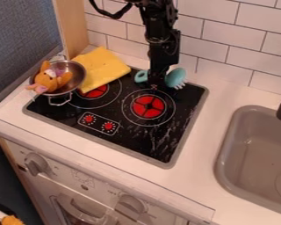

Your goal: Move the blue brush to upper side of the stove next to yellow cloth

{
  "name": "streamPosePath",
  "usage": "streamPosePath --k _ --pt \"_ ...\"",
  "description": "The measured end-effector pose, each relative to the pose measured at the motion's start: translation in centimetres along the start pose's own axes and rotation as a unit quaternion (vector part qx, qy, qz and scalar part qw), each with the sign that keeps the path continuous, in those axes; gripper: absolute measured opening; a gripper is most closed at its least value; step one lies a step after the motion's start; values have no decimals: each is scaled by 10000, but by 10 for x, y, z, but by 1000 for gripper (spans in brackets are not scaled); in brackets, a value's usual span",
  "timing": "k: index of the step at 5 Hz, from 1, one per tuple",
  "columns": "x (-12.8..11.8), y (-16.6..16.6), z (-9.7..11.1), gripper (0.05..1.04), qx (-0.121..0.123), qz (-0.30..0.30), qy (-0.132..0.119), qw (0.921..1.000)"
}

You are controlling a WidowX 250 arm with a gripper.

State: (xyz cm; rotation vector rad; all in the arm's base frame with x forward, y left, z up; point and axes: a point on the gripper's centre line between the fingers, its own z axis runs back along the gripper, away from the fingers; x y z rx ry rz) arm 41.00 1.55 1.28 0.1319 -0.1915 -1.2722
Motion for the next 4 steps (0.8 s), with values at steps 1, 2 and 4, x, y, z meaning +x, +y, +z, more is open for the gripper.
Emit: streamPosePath --k 1,2,4 --pt "0 1 1 975 10 58 8 10000" --pt "0 0 1 995 -6 50 10 10000" --pt "2 -2 8 997 -44 64 -89 9999"
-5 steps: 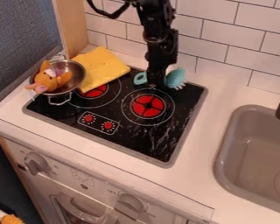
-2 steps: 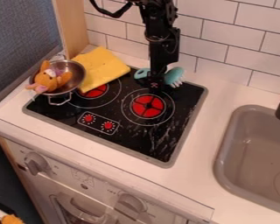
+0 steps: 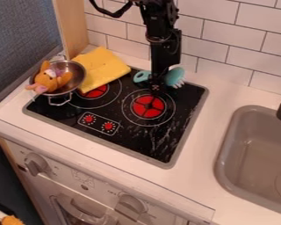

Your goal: Move the blue brush to upper side of the stove next to yellow cloth

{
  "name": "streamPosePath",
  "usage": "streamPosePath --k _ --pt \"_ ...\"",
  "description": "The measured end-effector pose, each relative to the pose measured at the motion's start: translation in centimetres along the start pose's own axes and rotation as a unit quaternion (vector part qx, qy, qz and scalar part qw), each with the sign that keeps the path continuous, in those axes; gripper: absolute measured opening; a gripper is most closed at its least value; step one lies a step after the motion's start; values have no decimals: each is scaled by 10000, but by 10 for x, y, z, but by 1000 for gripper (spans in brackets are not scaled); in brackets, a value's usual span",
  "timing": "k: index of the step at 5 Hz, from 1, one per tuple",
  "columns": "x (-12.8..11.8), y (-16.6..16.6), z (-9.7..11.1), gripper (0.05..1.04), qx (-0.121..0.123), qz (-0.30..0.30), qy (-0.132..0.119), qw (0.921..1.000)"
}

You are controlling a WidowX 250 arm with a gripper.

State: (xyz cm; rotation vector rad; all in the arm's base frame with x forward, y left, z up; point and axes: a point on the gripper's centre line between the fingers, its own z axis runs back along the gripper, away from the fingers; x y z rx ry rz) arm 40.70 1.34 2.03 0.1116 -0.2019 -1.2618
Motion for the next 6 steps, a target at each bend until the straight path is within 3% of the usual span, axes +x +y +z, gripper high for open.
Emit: streamPosePath --k 3,5,6 --pt "-10 10 52 999 385 192 -349 9985" --pt "-22 -13 92 999 685 239 -558 9958" --pt "-23 -12 93 999 710 222 -558 9957"
